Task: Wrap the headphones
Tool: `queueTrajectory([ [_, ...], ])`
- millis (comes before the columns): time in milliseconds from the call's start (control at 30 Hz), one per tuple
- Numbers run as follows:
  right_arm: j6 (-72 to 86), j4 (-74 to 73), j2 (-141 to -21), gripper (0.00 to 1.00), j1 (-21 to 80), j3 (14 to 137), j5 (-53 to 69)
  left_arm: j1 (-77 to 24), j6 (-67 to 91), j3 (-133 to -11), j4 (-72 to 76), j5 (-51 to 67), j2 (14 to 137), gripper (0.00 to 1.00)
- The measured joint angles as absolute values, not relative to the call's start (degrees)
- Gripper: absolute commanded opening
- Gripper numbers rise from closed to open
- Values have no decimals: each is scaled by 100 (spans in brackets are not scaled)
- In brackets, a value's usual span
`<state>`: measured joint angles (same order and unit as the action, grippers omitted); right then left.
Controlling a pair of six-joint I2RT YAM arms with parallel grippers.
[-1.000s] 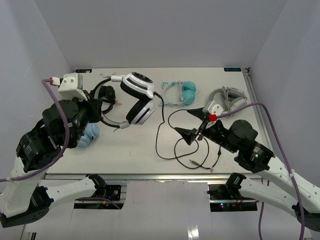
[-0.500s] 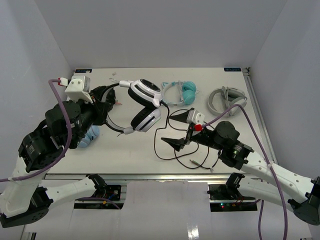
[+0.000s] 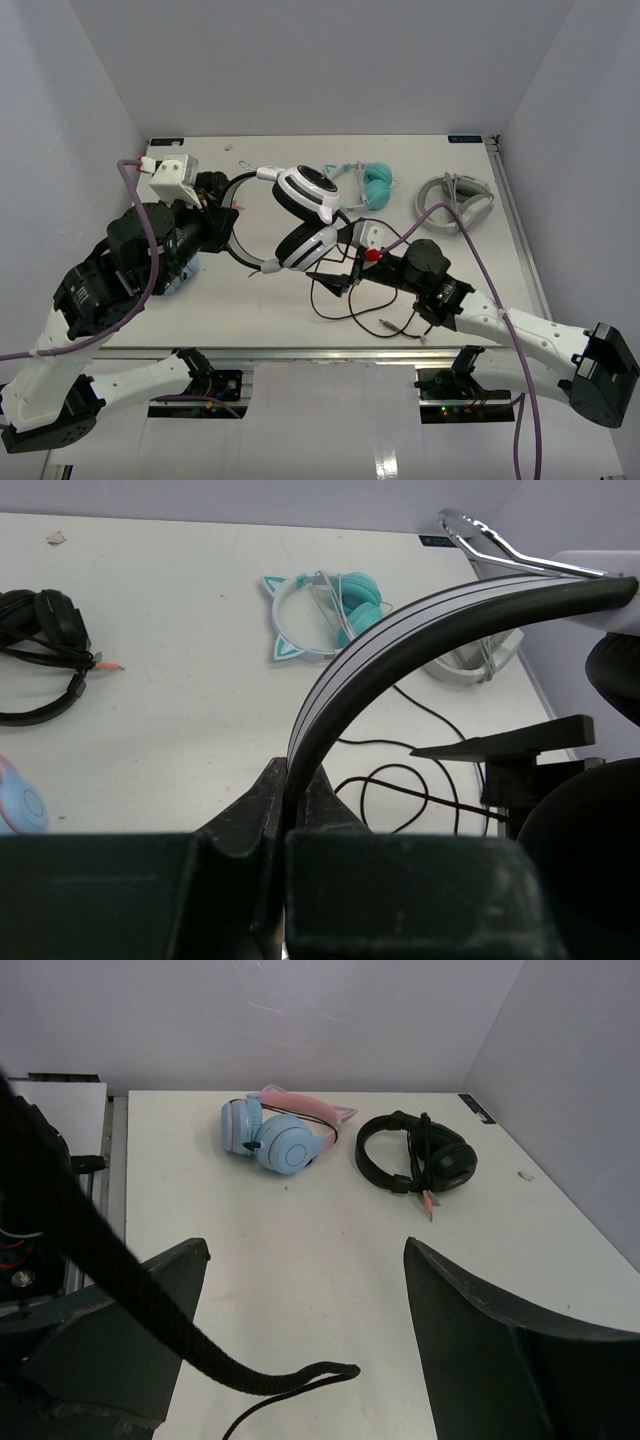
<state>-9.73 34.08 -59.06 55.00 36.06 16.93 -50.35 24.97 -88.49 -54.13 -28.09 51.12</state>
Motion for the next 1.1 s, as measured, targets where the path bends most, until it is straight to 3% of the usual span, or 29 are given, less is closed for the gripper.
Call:
queueTrajectory([
  [567, -875, 4840, -6750, 57, 5498, 2961, 2233, -5035, 2710, -8906, -5110, -2707, 4734, 0],
  [767, -745, 5232, -6990, 39, 5498, 2910, 2338, -5035, 2729, -8886, -5074, -2699, 4653, 0],
  [967, -642, 5524, -7141, 11, 5498, 2816, 2374, -5035, 2756, -8873, -5061, -2675, 4526, 0],
  [1100, -600, 5554, -7231, 8, 5498, 2816, 2399, -5033, 2790, -8765, -4985, -2477, 4389, 0],
])
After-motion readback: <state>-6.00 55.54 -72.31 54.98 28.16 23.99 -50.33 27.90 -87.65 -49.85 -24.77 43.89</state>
